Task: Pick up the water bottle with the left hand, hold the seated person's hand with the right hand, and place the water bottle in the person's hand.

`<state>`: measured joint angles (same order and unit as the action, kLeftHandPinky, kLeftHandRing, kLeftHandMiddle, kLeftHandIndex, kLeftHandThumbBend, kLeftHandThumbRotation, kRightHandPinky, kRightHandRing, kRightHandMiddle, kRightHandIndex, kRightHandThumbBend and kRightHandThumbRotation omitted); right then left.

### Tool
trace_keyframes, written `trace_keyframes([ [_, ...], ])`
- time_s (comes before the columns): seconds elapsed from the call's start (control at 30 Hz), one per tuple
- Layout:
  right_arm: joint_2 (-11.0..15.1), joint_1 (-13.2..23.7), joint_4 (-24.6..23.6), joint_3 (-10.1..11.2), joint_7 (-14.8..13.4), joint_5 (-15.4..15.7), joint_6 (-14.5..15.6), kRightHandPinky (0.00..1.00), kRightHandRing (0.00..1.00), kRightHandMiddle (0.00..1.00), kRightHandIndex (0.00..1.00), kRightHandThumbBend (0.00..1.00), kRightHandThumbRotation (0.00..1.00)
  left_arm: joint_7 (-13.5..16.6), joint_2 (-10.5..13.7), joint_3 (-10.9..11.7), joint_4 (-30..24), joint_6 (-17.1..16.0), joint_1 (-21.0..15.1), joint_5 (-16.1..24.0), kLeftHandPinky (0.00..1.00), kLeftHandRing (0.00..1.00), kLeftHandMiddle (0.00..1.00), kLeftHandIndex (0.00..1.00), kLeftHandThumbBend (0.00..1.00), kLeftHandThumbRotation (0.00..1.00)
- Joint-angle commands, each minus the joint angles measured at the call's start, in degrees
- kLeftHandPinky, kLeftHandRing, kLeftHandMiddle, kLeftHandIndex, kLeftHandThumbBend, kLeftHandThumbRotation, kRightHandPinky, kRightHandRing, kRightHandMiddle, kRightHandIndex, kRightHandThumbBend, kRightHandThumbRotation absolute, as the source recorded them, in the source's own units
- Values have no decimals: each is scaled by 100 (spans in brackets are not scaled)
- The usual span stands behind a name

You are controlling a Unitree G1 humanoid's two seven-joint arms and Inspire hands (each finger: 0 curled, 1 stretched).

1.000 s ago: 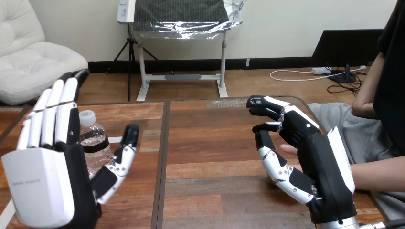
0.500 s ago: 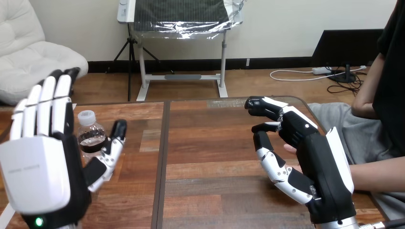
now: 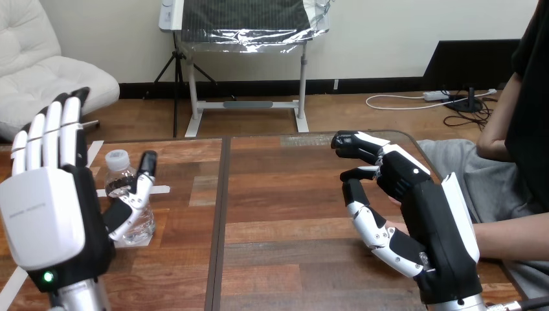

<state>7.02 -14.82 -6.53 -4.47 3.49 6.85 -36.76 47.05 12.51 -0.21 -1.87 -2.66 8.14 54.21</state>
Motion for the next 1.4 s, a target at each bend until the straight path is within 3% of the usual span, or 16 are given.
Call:
trace_keyframes([
  [0.0, -22, 338, 0, 20, -29, 45, -98, 62, 77, 81, 72, 27, 20, 61, 157, 93, 452, -185, -621, -367, 80, 87, 90, 89, 58, 55],
  [0.27, -10, 359, 26, 33, -19, 43, -113, 61, 77, 81, 72, 27, 20, 61, 219, 119, 988, -254, -944, -703, 77, 85, 89, 89, 60, 49],
  [0.63, 7, 352, 40, 17, 44, -50, -96, 62, 78, 81, 73, 27, 21, 75, 278, 130, 1714, -588, -1341, -1270, 76, 84, 88, 89, 64, 51],
  [0.93, 14, 358, 24, 26, 49, -12, -99, 62, 77, 81, 72, 27, 20, -105, 227, 178, 2205, -868, -1622, -1874, 76, 85, 89, 89, 67, 52],
  [1.37, 27, 393, -14, 37, 46, 30, -69, 61, 76, 81, 72, 27, 18, -843, 136, 311, 2917, -1374, -2085, -3087, 77, 84, 87, 88, 76, 51],
])
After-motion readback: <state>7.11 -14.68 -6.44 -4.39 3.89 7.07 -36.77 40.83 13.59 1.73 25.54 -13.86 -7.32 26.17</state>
